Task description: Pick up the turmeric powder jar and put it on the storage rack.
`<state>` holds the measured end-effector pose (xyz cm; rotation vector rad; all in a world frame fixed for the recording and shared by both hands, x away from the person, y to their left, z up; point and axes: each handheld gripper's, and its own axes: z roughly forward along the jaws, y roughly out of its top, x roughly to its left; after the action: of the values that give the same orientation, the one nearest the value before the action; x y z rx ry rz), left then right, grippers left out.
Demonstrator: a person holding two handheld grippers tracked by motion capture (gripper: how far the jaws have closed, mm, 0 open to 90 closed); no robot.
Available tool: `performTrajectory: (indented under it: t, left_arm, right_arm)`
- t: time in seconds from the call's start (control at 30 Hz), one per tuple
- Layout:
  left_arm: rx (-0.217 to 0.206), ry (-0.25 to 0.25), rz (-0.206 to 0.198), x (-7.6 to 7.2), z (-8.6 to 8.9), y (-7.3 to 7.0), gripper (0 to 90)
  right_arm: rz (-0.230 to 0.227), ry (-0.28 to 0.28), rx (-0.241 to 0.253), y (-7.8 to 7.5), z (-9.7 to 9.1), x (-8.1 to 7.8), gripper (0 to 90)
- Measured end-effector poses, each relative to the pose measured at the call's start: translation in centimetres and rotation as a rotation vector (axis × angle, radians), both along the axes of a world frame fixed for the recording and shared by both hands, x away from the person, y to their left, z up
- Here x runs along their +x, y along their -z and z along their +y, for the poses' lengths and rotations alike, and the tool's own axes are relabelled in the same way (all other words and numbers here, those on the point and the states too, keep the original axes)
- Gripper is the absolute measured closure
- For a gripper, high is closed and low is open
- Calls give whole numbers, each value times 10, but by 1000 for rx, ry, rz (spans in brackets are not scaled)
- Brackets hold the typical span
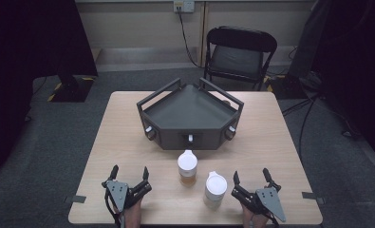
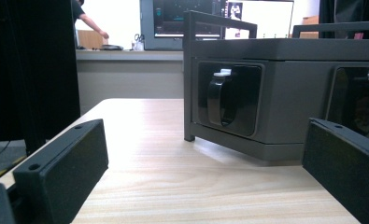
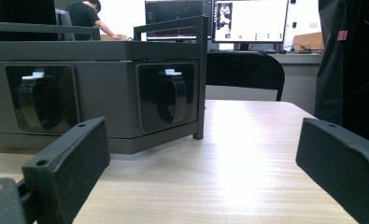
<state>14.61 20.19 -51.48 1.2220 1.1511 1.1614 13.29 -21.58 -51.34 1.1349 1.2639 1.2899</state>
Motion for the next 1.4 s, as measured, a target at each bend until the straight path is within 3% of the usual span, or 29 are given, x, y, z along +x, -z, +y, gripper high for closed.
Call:
performTrajectory:
  t: [0.8, 0.97, 1.2, 1.4]
  left_arm:
    - [0, 3, 0, 0, 0, 0, 1]
    - [1, -27, 2, 0, -6, 0, 1]
    - [-30, -11, 16, 0, -1, -3, 0]
    - [-26, -2, 25, -1, -1, -4, 0]
  right_arm:
    - [7, -7, 1, -1, -1, 1, 18]
    - [7, -5, -1, -1, -1, 1, 18]
    - [9, -9, 2, -2, -2, 1, 20]
    - [8, -7, 0, -1, -1, 1, 21]
